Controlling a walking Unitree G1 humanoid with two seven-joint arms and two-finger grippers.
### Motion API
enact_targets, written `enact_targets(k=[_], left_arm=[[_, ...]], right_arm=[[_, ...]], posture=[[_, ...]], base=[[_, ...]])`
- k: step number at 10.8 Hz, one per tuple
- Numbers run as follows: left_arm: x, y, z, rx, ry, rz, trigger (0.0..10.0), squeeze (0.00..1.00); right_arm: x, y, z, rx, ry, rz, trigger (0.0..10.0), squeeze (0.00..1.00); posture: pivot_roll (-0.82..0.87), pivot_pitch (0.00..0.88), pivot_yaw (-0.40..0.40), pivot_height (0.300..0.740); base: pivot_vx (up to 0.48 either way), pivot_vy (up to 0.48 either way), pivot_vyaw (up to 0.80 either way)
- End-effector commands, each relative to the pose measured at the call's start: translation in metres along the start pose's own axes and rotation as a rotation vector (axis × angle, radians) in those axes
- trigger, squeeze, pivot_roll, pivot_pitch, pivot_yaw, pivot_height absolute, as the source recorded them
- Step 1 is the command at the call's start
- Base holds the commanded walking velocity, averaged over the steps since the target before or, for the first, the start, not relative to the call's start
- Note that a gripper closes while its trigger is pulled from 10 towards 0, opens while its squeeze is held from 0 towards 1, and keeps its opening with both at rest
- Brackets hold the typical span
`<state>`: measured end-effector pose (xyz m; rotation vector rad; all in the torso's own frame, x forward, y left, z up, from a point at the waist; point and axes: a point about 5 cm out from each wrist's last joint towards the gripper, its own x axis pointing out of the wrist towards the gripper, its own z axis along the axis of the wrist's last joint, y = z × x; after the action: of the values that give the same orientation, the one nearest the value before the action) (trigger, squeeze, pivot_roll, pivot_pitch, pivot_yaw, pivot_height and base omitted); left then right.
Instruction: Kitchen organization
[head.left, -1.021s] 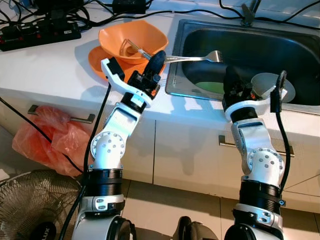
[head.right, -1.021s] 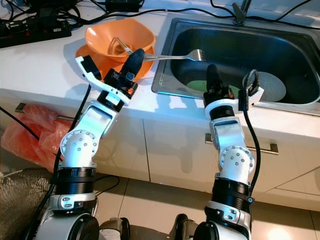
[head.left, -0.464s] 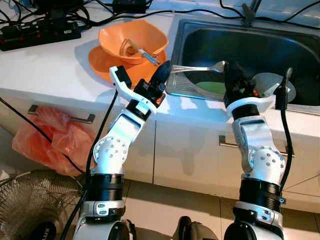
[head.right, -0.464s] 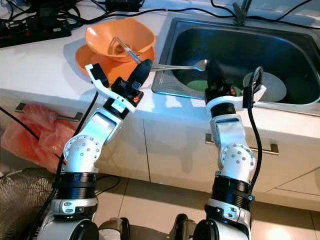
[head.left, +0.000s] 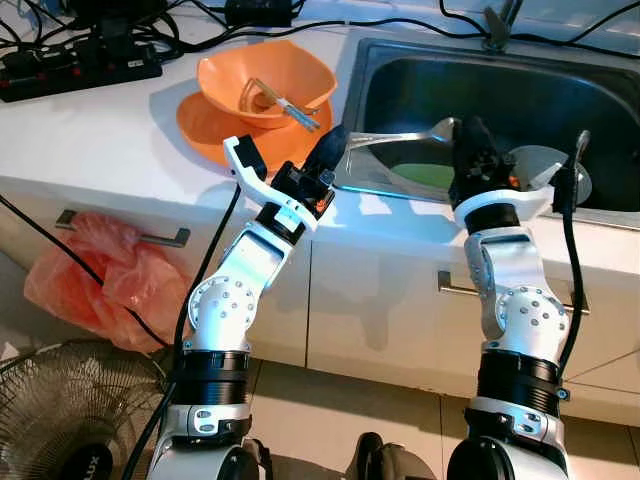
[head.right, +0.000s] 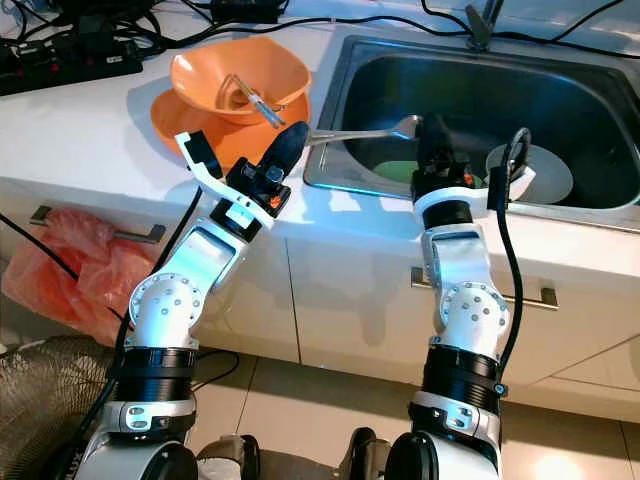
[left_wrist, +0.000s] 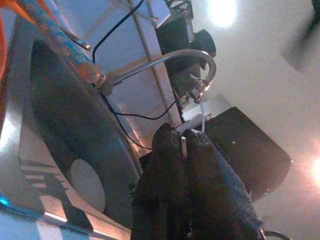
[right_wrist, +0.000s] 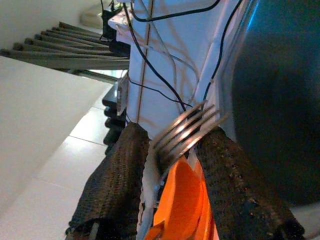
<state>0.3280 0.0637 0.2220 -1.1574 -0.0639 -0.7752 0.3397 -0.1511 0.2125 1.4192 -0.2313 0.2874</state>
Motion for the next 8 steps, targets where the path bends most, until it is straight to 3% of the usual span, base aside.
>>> enact_targets(k=[1, 3, 8], left_arm=[[0.0082, -0.014, -0.0223, -0.145, -0.025, -0.063, 10.0, 0.0], [0.0086, -0.0142, -0.0186, -0.177, -0.053, -0.073, 10.0, 0.0], [0.0074, -0.0113, -0.0259, -0.159, 0.007, -0.052, 10.0, 0.0]], right_arm=[[0.0047, 0.0084, -0.0073, 0.033, 0.012, 0.038, 10.0, 0.0], [0.005, 0.0087, -0.01, 0.036, 0.024, 0.043, 10.0, 0.0], [0.0073, 0.0099, -0.0037, 0.05, -0.013, 0.046, 10.0, 0.0]], posture=[[0.14, 0.144, -0.003, 0.74], [0.14, 0.145, -0.004, 0.74], [0.14, 0.149, 0.0, 0.74]], base=[[0.0, 0.0, 0.0], [0.0, 0.0, 0.0], [0.0, 0.0, 0.0]])
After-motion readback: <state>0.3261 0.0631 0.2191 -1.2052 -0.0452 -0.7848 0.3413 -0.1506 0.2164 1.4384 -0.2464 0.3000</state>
